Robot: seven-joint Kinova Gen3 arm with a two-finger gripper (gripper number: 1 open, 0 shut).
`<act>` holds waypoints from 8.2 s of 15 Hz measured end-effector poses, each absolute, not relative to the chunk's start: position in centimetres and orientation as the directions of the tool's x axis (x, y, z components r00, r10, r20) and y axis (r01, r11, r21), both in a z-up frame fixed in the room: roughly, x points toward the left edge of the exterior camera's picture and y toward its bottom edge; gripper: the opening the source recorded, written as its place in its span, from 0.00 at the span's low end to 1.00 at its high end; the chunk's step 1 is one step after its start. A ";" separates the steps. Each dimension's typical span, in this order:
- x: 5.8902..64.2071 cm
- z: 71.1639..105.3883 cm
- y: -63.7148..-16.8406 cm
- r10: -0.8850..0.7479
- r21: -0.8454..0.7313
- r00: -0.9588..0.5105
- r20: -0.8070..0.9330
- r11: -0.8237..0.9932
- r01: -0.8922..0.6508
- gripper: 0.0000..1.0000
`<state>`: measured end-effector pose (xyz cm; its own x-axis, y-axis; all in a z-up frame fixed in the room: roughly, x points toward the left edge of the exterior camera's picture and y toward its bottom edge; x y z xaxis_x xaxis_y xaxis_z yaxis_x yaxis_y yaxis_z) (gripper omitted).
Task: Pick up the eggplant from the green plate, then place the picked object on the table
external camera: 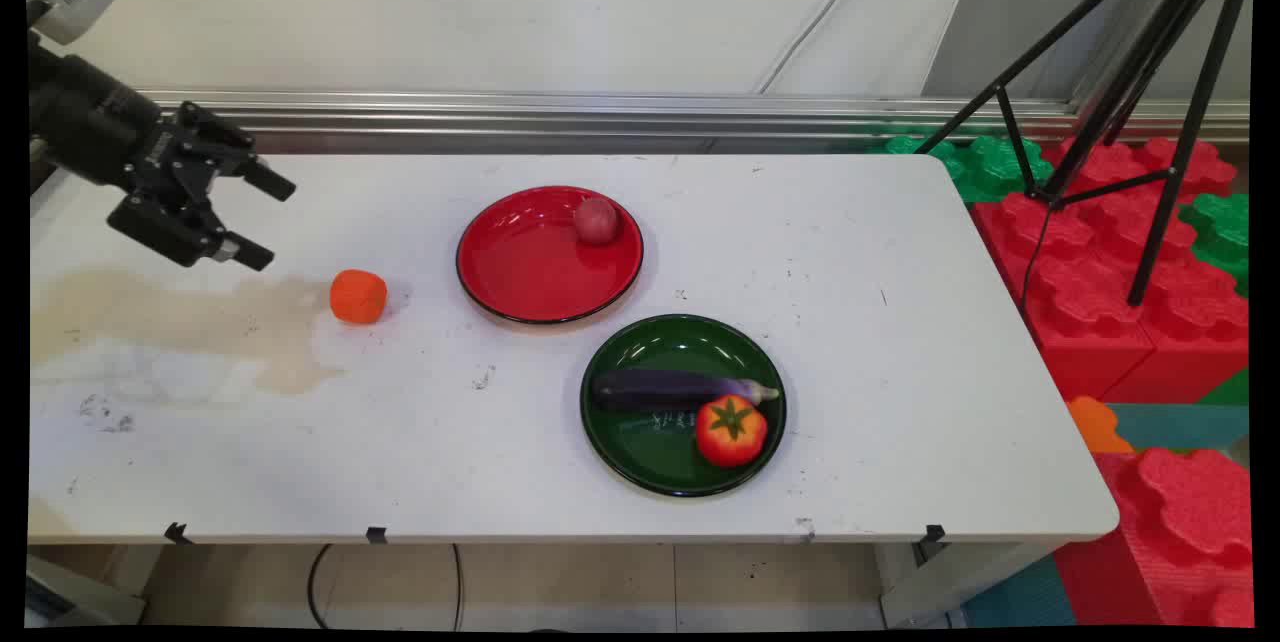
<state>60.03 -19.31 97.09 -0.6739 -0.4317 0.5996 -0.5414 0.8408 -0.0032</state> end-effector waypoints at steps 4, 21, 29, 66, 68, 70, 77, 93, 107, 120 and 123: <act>57.7 97.1 -20.3 -0.377 -0.026 -0.683 0.625 0.865 -0.501 1.00; 42.5 92.8 -26.6 -0.245 -0.062 -0.714 0.656 0.925 -0.374 1.00; 36.4 89.2 -29.3 -0.232 -0.051 -0.745 0.626 0.941 -0.336 1.00; 27.7 78.8 -34.1 -0.231 -0.014 -0.813 0.534 0.959 -0.282 0.00; 27.7 79.0 -34.1 -0.232 -0.016 -0.812 0.536 0.958 -0.285 0.00; 27.8 79.2 -34.2 -0.235 -0.017 -0.809 0.539 0.957 -0.289 0.00; 28.9 81.5 -34.0 -0.252 -0.017 -0.785 0.566 0.948 -0.317 0.00; 36.1 89.6 -31.1 -0.217 -0.076 -0.754 0.620 0.940 -0.333 0.00; 44.7 92.8 -26.6 -0.251 -0.077 -0.769 0.588 0.929 -0.362 0.00; 49.9 87.9 -24.6 -0.340 -0.038 -0.814 0.471 0.914 -0.404 0.00; 50.6 86.5 -24.5 -0.358 -0.026 -0.819 0.449 0.911 -0.413 0.00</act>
